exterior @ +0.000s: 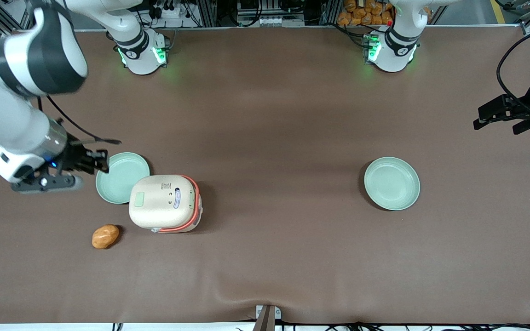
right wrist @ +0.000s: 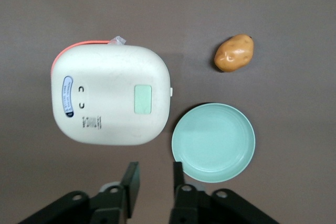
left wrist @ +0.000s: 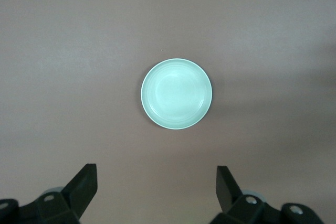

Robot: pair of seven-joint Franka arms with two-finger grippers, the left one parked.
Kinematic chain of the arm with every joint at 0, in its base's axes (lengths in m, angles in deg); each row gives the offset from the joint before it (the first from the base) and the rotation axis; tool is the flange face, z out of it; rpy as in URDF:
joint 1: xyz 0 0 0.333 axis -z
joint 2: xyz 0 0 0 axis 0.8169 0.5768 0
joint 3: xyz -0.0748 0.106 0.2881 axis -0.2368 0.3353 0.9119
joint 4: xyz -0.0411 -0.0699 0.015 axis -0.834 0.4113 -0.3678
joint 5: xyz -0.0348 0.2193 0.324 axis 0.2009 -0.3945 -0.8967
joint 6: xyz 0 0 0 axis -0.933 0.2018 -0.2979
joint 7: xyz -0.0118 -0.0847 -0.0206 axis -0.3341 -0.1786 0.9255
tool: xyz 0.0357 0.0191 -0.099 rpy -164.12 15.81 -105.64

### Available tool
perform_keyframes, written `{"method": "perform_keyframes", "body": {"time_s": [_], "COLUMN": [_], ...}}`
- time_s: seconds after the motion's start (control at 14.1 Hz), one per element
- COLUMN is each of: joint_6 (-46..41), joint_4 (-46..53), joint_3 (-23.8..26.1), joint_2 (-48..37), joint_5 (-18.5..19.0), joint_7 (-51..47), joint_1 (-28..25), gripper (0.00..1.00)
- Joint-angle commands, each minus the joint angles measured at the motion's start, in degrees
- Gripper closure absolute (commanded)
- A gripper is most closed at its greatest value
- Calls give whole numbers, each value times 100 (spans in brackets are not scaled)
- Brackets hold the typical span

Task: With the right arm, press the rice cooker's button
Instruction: 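Move the right gripper down to the front of the white rice cooker lid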

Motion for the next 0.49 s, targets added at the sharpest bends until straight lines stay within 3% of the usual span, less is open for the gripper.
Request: {"method": "perform_keyframes", "body": {"time_s": [0.0,0.42], "joint_6": [201,1105], "joint_4": [49,49], "joint_3": [-34,-34], "joint_2": [323,859], "joint_5": [-74,-83], "joint_7": [-44,-44], "joint_1": [-116,-195], "gripper": [83,93]}}
